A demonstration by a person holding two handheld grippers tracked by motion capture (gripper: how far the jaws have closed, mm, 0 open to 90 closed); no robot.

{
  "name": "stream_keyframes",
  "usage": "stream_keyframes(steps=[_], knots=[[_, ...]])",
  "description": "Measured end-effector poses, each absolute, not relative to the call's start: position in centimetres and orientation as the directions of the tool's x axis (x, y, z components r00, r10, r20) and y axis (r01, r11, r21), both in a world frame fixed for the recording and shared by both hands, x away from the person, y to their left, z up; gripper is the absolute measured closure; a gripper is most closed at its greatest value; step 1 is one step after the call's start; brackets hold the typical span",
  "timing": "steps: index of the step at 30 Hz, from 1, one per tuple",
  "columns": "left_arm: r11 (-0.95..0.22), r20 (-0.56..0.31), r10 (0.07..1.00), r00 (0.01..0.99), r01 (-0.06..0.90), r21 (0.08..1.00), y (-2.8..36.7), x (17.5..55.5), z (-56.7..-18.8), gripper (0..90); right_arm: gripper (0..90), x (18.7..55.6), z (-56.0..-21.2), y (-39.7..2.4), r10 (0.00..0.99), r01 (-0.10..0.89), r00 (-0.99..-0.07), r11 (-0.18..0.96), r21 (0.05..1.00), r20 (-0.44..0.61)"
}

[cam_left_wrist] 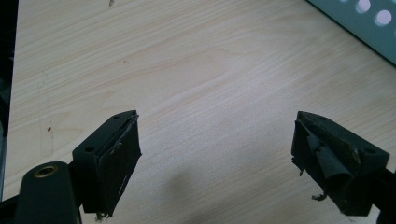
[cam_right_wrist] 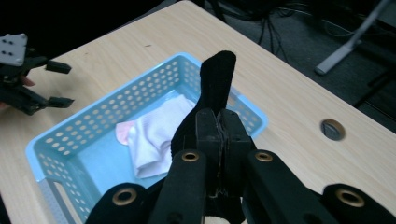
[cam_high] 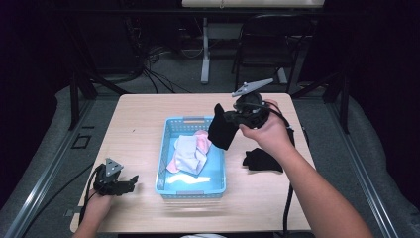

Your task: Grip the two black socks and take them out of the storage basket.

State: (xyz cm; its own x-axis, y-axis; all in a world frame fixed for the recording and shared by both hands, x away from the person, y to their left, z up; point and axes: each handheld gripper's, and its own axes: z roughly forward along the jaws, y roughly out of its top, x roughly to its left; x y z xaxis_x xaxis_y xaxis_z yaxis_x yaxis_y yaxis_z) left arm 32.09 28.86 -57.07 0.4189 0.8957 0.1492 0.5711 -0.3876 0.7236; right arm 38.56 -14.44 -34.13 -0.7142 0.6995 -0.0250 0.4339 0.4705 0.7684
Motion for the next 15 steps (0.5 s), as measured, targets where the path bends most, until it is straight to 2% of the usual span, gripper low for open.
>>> stream_keyframes(steps=[7, 15], knots=[[-0.388, 0.149, 0.895, 0.420, 0.571, 0.724, 28.8, 32.1, -57.1, 15.5, 88.3, 38.4, -33.8, -18.5, 0.766, 0.465, -0.642, 0.423, 0.778, -0.033], [-0.395, 0.154, 0.893, 0.423, 0.573, 0.718, 28.8, 32.1, -57.1, 15.5, 88.3, 37.3, -34.8, -21.1, 0.796, 0.497, -0.605, 0.398, 0.771, -0.021]])
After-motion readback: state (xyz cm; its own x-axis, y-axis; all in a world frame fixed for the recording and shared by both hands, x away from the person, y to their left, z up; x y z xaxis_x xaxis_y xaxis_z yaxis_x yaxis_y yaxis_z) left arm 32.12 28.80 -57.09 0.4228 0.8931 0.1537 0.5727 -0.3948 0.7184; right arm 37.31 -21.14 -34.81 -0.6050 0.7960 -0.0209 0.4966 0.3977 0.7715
